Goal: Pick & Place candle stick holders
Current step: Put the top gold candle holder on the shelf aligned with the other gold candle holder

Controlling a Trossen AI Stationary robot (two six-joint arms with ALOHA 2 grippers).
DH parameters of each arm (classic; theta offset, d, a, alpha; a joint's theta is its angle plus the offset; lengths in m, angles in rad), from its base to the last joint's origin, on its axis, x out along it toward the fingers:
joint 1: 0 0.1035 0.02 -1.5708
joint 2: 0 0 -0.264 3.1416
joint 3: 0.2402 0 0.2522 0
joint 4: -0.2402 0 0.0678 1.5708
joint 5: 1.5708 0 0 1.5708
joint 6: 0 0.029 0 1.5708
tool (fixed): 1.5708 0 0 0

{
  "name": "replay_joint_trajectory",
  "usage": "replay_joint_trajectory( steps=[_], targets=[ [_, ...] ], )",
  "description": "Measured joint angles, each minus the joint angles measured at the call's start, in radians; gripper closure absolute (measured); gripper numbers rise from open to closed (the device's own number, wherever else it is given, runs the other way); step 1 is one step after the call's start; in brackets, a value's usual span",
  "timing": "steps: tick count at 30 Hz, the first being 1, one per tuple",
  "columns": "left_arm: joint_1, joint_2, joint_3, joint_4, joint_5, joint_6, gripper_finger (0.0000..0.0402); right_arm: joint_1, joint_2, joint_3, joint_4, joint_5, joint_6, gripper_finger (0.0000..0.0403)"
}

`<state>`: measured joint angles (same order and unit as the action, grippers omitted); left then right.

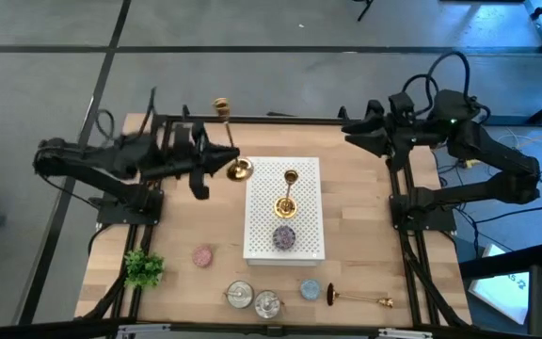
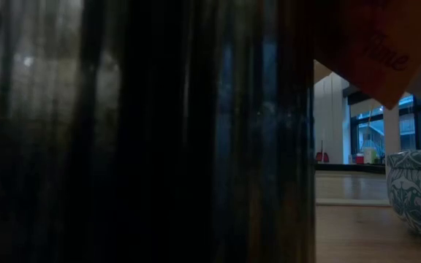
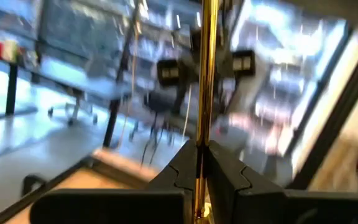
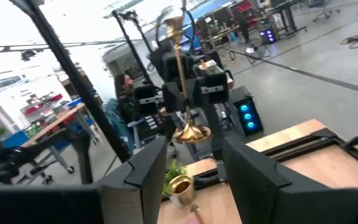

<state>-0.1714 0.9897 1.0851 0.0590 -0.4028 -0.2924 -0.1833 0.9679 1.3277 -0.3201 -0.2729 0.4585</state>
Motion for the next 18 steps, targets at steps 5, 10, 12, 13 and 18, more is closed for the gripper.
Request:
replay_joint_trajectory(
  steps=[5,10,12,13,18],
  targets=[
    [-0.154,0.033,-0.224,0.468,-0.308,0.020,0.0390,0.024,-0.026,0.000,-0.058,0.000,-0.019,0.0241],
    [-0.224,0.105,-0.305,0.594,-0.437,0.061,0.0390,0.042,-0.058,0.000,-0.114,0.000,-0.056,0.0241],
    [-0.238,0.137,-0.308,0.587,-0.465,0.088,0.0390,0.043,-0.071,0.000,-0.131,0.000,-0.076,0.0241],
    [-0.242,0.153,-0.308,0.589,-0.470,0.106,0.0390,0.043,-0.075,0.000,-0.133,0.000,-0.077,0.0241],
    [-0.261,0.210,-0.300,0.592,-0.470,0.210,0.0390,0.043,-0.098,-0.001,-0.155,0.000,-0.078,0.0241]
  ],
)
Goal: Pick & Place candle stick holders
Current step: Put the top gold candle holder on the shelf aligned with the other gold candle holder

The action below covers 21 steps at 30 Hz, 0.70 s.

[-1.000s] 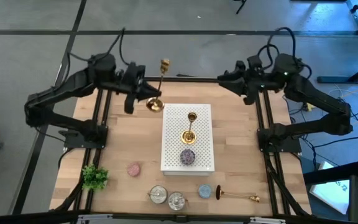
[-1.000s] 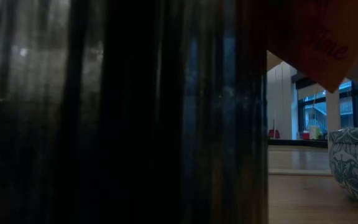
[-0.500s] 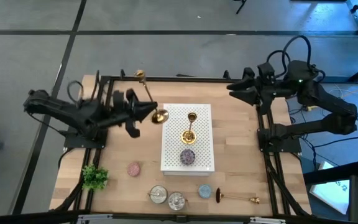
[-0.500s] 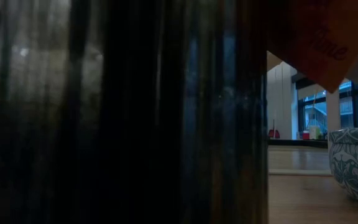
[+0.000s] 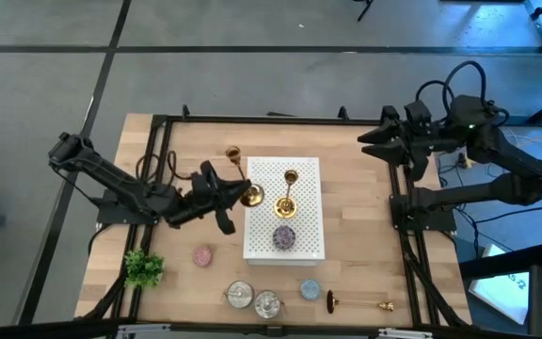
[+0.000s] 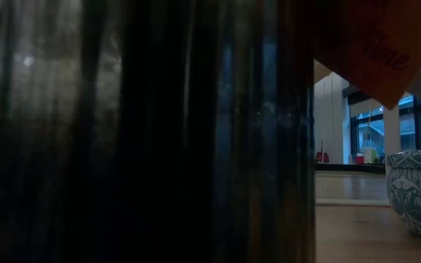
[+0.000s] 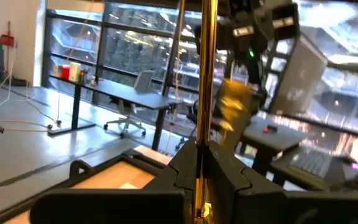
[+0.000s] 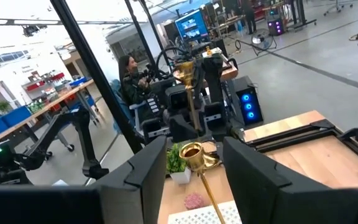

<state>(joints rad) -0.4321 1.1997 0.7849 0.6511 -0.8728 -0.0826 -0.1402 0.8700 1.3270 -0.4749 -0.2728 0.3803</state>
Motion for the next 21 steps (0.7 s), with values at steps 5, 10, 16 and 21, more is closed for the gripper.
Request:
replay_joint_trajectory(
  steps=[5,10,16,21],
  targets=[
    [-0.020,0.042,0.000,-0.032,0.003,0.043,0.0390,-0.004,-0.009,0.000,-0.030,0.002,-0.003,0.0241],
    [-0.033,0.088,0.000,-0.091,-0.047,0.071,0.0390,-0.004,-0.011,0.000,-0.080,0.003,-0.003,0.0241],
    [-0.033,0.136,-0.001,-0.090,-0.079,0.080,0.0390,-0.004,-0.010,0.000,-0.123,0.011,-0.003,0.0241],
    [-0.046,0.179,-0.054,-0.004,-0.111,0.044,0.0390,-0.004,-0.011,0.000,-0.123,0.011,-0.002,0.0241]
  ],
)
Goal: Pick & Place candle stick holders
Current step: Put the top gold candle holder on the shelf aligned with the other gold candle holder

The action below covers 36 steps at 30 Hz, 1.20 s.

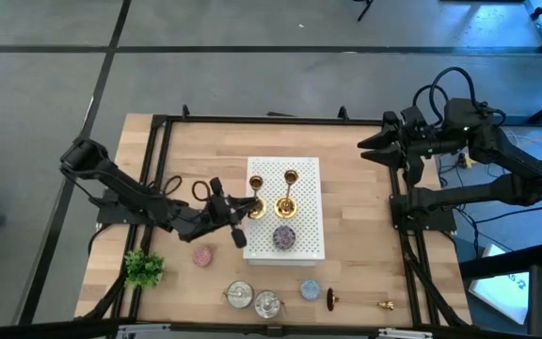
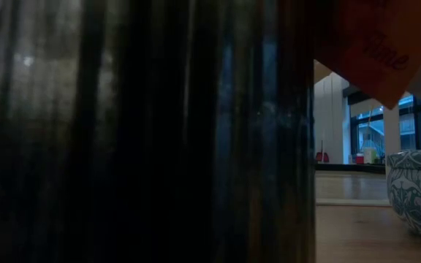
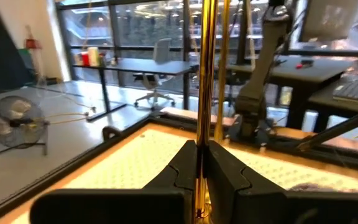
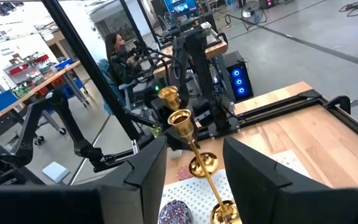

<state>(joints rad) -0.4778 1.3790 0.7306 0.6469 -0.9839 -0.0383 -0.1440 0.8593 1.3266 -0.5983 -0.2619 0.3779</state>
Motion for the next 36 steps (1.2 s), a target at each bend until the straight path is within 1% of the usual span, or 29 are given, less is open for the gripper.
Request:
replay_joint_trajectory(
  steps=[3,7,12,19,25,31,36],
  targets=[
    [-0.008,0.028,-0.024,0.093,-0.045,0.012,0.0390,0.000,0.000,0.000,0.000,0.000,0.000,0.0241],
    [-0.004,0.070,-0.060,0.195,-0.045,0.003,0.0390,0.000,0.000,0.000,0.000,0.000,0.000,0.0241],
    [-0.004,0.118,-0.064,0.269,-0.069,0.007,0.0389,0.000,0.000,0.000,0.000,0.000,0.000,0.0241],
    [0.008,0.119,-0.064,0.268,-0.070,0.009,0.0389,0.000,0.000,0.000,0.000,0.007,-0.001,0.0241],
    [0.040,0.119,-0.064,0.237,-0.018,-0.025,0.0390,0.000,0.000,0.000,-0.001,0.030,-0.004,0.0241],
    [0.044,0.119,-0.064,0.230,-0.019,0.003,0.0390,0.000,0.000,0.000,-0.005,0.035,-0.005,0.0241],
    [0.049,0.119,-0.064,0.178,-0.008,-0.051,0.0390,0.000,0.000,0.000,-0.005,0.036,-0.010,0.0241]
  ],
)
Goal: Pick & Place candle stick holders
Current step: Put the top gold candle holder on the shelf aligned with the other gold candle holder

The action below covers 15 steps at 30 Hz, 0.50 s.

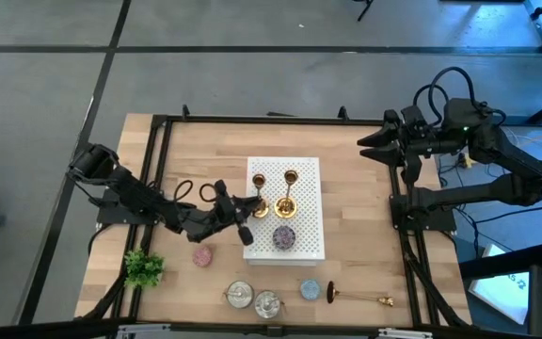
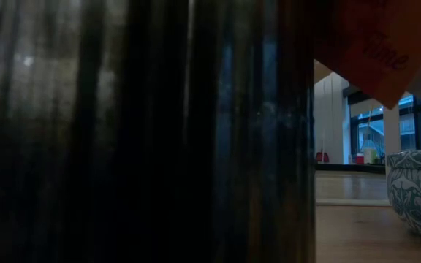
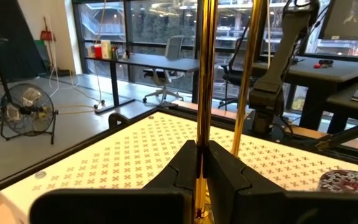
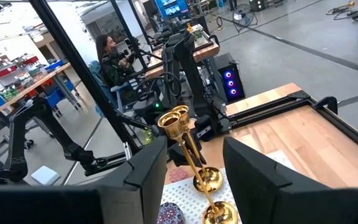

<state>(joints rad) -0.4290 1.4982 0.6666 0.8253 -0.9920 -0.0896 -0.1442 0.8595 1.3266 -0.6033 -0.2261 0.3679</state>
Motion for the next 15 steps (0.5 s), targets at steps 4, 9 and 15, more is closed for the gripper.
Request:
replay_joint_trajectory(
  steps=[4,9,15],
  targets=[
    [0.000,0.000,0.000,-0.007,0.001,-0.003,0.0390,0.000,0.000,0.000,0.000,0.002,-0.010,0.0241],
    [0.000,0.000,0.000,-0.022,0.009,-0.023,0.0389,0.000,0.000,0.000,0.000,0.007,-0.010,0.0241],
    [0.002,0.000,0.000,-0.039,0.011,-0.036,0.0389,0.000,0.000,0.000,-0.002,0.024,-0.014,0.0241]
  ],
)
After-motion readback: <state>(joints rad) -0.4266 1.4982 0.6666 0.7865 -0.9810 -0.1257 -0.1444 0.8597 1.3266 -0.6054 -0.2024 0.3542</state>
